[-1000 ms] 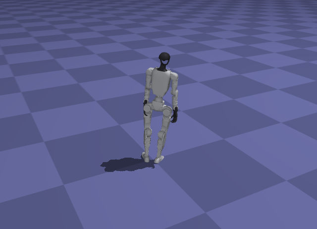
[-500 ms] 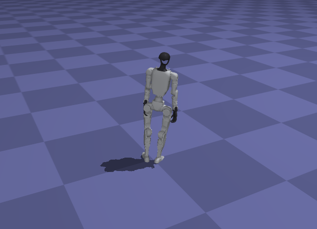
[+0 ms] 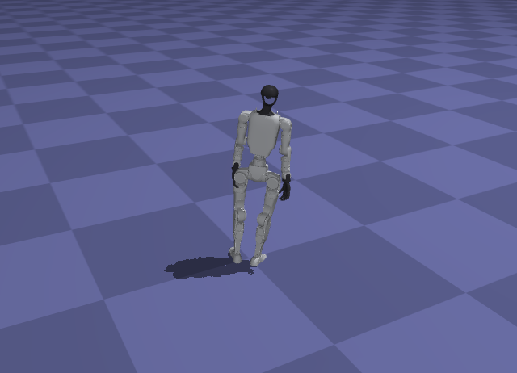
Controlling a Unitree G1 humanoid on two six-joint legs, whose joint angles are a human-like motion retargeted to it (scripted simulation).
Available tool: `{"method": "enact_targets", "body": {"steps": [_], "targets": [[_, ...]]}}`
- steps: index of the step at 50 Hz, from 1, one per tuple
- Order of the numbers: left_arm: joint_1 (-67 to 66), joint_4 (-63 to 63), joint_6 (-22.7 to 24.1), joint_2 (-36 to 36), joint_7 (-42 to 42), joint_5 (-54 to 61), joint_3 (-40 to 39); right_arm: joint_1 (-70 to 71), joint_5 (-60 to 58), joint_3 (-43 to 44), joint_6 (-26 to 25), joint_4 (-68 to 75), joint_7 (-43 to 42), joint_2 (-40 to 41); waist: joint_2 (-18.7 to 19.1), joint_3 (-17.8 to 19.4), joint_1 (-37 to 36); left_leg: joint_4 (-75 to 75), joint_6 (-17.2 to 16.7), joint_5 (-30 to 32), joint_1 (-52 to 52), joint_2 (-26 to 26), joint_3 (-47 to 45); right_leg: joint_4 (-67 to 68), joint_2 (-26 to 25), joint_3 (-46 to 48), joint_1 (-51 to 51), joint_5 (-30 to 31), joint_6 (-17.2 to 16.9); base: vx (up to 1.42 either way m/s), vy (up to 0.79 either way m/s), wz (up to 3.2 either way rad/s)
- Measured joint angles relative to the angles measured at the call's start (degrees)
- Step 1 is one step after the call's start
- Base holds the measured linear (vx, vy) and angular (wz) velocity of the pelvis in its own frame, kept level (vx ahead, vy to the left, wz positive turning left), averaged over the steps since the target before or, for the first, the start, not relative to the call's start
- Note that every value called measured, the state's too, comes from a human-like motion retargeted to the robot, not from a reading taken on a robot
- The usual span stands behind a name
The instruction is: Upper body actions
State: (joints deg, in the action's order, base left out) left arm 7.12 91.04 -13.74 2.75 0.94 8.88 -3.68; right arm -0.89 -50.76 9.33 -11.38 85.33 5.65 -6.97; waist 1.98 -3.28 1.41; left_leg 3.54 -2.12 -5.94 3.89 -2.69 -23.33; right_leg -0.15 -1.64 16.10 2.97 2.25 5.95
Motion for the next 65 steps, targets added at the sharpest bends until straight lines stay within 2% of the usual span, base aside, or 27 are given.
{"method": "enact_targets", "body": {"steps": [5, 10, 18, 22, 25, 30, 41, 45, 47, 55, 65], "targets": [[2.1, -2.4, 0.4, 1.5, -0.2, 0.8, 2.5, -0.4, 0.2, 0.5, -0.4, 0.5, -1.4, -1.0, -0.5, 3.7, -4.2, 3.2, -0.7, 1.7, 3.8, -0.5, 4.5, -1.3, 0.3, 4.1, -1.5, -0.2, 1.0, -0.20, -0.05, 0.87], [2.2, -4.8, 0.6, 2.2, -3.4, -1.5, 5.2, -1.0, -1.2, 1.6, -1.5, 1.2, -2.5, -2.5, -0.3, 6.9, -8.4, 3.9, -1.9, 4.8, 7.1, 0.1, 8.9, -2.8, 1.0, 12.1, -3.2, -1.1, 1.5, -0.28, -0.07, 1.39], [-3.2, 0.3, -0.2, 0.6, -0.8, 4.6, -3.4, -1.1, -1.9, 3.9, -2.7, 0.1, -3.5, -4.1, 0.6, 8.5, -14.7, 2.2, -4.5, 9.3, 9.7, 1.3, 12.7, -2.7, 1.7, 21.3, -4.6, -3.2, 1.3, -0.15, -0.06, 1.01], [-7.1, 6.4, -3.5, 1.5, 2.4, 5.6, -7.5, 1.6, -2.2, 2.4, -2.6, -2.2, -2.5, -3.7, 1.6, 9.0, -14.6, 2.0, -4.9, 10.0, 9.6, 0.6, 12.3, -2.7, 0.9, 21.6, -4.8, -3.2, 1.8, -0.04, -0.03, 0.08], [-11.4, 6.4, -5.9, 1.7, 3.0, 3.5, -9.5, 3.6, -1.3, 0.7, -1.3, -4.7, -1.0, -2.4, 1.9, 9.3, -14.0, 2.1, -5.4, 10.5, 9.2, 0.0, 12.3, -2.4, 0.4, 20.5, -4.6, -3.1, 2.3, 0.02, -0.01, -0.33], [-13.5, 6.4, -4.6, 1.2, 4.4, -1.1, -10.2, 5.2, 2.1, -1.7, 1.1, -8.9, 2.8, 0.2, 2.1, 10.0, -13.9, 3.3, -5.8, 10.3, 8.9, -0.7, 12.0, -2.4, 0.0, 19.5, -4.7, -2.8, 2.9, 0.01, -0.04, -0.21], [-9.5, 1.1, -1.3, 0.0, 1.1, 2.5, -8.0, 3.9, -3.0, -6.5, 3.2, -10.7, 4.8, 3.1, 0.3, 8.0, -12.5, 2.5, -4.1, 8.7, 7.1, -1.3, 9.6, -2.6, -0.6, 16.8, -4.2, -2.3, 3.4, 0.09, -0.07, -0.28], [-7.7, -3.2, -0.2, 0.5, -1.2, 3.1, -5.9, 2.8, -4.3, -6.3, 2.6, -7.7, 4.1, 2.6, -1.3, 7.6, -16.7, 1.2, -3.2, 9.0, 5.3, -2.3, 2.2, -2.2, -0.9, 8.9, -3.5, -1.2, 4.1, 0.14, -0.06, -1.35], [-6.5, -4.9, 0.2, 1.3, -1.8, 3.2, -4.1, 2.5, -4.8, -4.6, 2.0, -6.1, 3.5, 1.8, -0.7, 6.3, -10.5, 2.0, -3.7, 7.1, 5.2, -1.8, 7.6, -2.5, -1.0, 13.3, -3.3, -1.4, 3.8, 0.13, -0.03, 0.82], [-4.5, -7.9, 0.4, 3.5, -4.2, 4.2, -3.6, 0.7, -1.6, 1.2, -0.6, -1.1, -0.8, -2.8, -0.2, 3.8, -5.3, 1.2, -2.9, 5.3, 3.2, -2.5, 3.5, -2.0, -1.7, 7.4, -2.1, -0.5, 3.8, 0.13, 0.01, -0.56], [-3.8, -6.0, -0.2, 3.9, -3.7, 4.8, -3.7, -1.9, 5.7, 8.2, -0.6, 0.1, -3.1, -5.3, 0.3, 2.5, -1.9, -0.9, -2.1, 3.7, -0.4, -2.0, -1.6, -1.4, -2.2, 1.3, -1.1, 0.7, 3.6, 0.09, 0.01, -0.55]]}}
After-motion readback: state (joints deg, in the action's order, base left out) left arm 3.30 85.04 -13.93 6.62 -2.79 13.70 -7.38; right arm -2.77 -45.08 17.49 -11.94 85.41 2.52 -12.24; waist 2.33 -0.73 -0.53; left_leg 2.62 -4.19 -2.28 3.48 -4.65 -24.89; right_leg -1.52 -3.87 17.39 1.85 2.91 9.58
